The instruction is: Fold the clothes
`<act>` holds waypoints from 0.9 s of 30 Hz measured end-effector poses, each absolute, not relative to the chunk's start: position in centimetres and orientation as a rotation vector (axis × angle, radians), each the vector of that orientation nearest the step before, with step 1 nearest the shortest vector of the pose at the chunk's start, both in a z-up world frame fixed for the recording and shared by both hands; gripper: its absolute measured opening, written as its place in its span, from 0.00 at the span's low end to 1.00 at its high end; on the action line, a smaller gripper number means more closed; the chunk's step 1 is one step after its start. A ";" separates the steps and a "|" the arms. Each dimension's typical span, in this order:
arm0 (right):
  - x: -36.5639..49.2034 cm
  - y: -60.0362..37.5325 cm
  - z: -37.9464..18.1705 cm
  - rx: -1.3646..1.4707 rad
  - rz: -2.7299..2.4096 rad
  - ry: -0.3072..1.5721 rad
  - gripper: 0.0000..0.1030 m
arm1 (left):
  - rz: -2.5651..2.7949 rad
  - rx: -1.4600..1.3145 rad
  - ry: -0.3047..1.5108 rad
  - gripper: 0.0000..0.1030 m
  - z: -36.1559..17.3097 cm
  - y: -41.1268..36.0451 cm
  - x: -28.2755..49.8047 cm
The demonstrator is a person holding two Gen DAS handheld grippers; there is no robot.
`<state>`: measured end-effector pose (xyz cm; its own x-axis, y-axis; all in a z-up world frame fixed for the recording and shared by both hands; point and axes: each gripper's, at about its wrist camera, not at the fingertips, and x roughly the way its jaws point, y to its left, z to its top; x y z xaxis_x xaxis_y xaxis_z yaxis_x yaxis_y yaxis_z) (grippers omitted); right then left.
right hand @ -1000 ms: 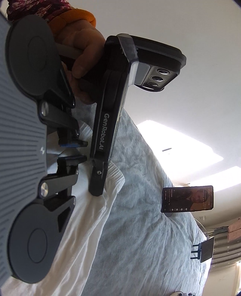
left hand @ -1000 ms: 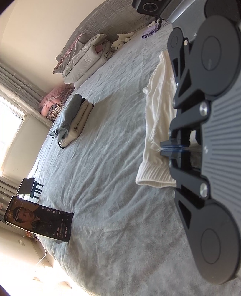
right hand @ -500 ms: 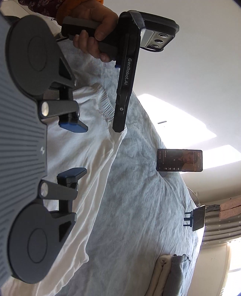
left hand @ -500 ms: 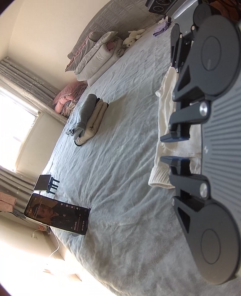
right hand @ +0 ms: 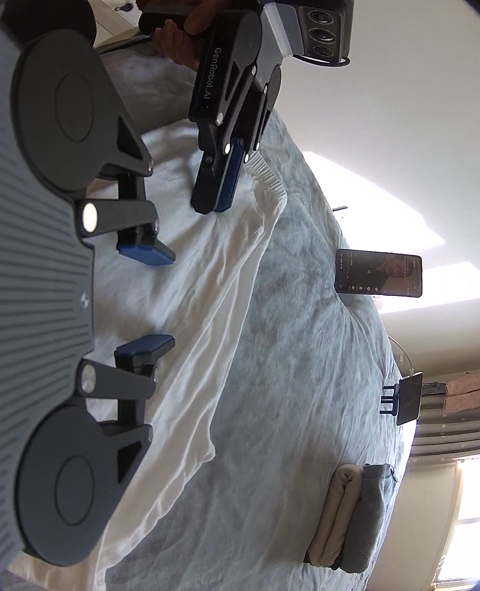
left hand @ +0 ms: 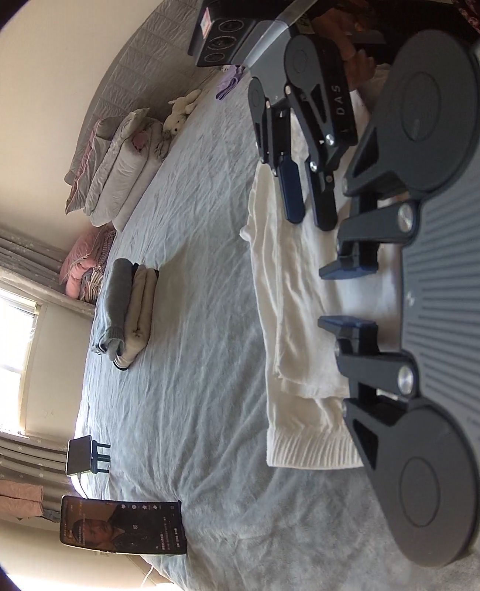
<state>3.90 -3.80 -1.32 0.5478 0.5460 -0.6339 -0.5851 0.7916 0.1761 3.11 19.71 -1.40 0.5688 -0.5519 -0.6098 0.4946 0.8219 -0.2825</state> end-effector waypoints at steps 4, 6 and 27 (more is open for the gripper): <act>3.8 -4.2 -1.6 -0.063 0.681 0.720 0.47 | -0.608 -0.131 0.710 0.20 -1.9 21.8 1.9; 3.7 -4.4 -1.7 -0.060 0.685 0.717 0.47 | -0.590 -0.156 0.699 0.20 -2.2 22.7 1.1; 3.2 -16.2 1.6 0.013 0.484 0.714 0.49 | -0.694 -0.108 0.684 0.27 1.6 15.3 0.0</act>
<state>3.22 -16.17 1.64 0.6506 0.4309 -0.6254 -0.4222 0.8897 0.1737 0.00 15.29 1.62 0.5619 -0.6223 -0.5450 0.5544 0.7723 -0.3101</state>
